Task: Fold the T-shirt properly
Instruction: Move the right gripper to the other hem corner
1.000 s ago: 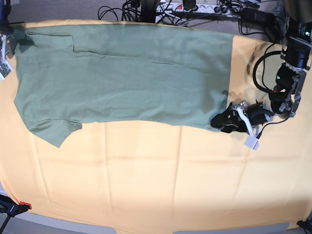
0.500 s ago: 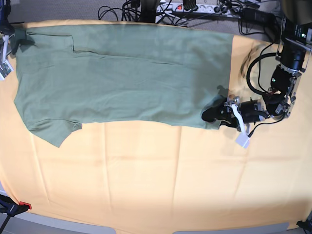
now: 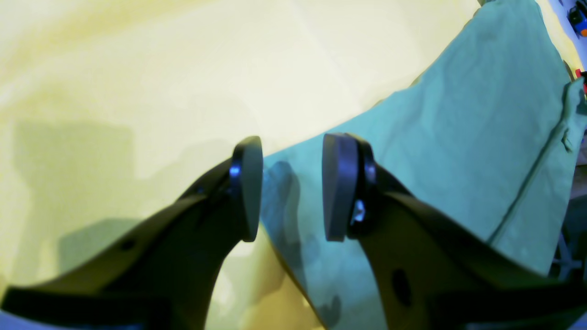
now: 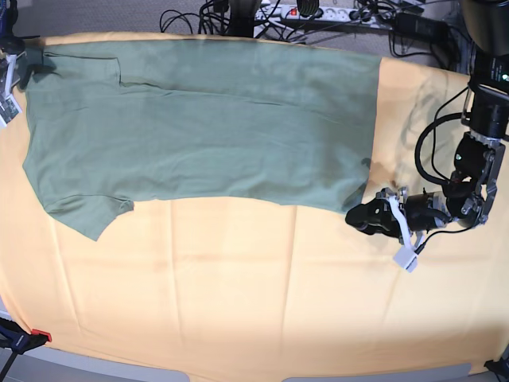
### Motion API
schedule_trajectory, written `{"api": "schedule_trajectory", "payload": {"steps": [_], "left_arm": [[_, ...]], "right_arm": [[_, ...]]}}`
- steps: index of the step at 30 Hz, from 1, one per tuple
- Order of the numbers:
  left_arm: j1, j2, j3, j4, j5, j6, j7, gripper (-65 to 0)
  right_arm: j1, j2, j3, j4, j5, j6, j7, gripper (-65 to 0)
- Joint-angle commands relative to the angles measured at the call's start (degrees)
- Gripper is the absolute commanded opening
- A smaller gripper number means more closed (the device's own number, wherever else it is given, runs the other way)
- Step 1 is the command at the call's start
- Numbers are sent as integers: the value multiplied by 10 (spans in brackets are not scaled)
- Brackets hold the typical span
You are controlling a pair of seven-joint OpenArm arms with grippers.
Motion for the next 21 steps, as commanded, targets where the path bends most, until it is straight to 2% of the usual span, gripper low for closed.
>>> {"api": "schedule_trajectory", "payload": {"steps": [1,4,6,9,10,12,15,18,21], "left_arm": [[-16,-11,-4,7,3,-5,-12,-424],[-16,-11,-4,7,73,-5,-39,-421],[-14,-11,-4,7,120,-5,-85,-373],[-13,-9,-4,6,165,72,-140,-304],[-13,-6,-4,6,178,87,-142,-303],[-11,0,-4,6,194,90,-142,-303],[-3,12,-4,6,198,95,-139,-303],[9,28,-4,6,183,95,-111,-303],[25,34,-4,6,138,66,-77,-303]], "right_arm": [[-1,8,9,5,-8,-8,4,-314],[-1,8,9,5,-8,-8,6,-314],[-1,8,9,5,-8,-8,9,-314],[-2,8,9,5,-7,-8,12,-314],[-2,7,9,5,-7,-9,12,-314],[-2,6,9,5,-7,-9,12,-314],[-1,6,9,5,-7,-9,13,-314],[0,7,9,5,-7,-13,16,-314],[0,6,9,5,-7,-13,17,-314]]}}
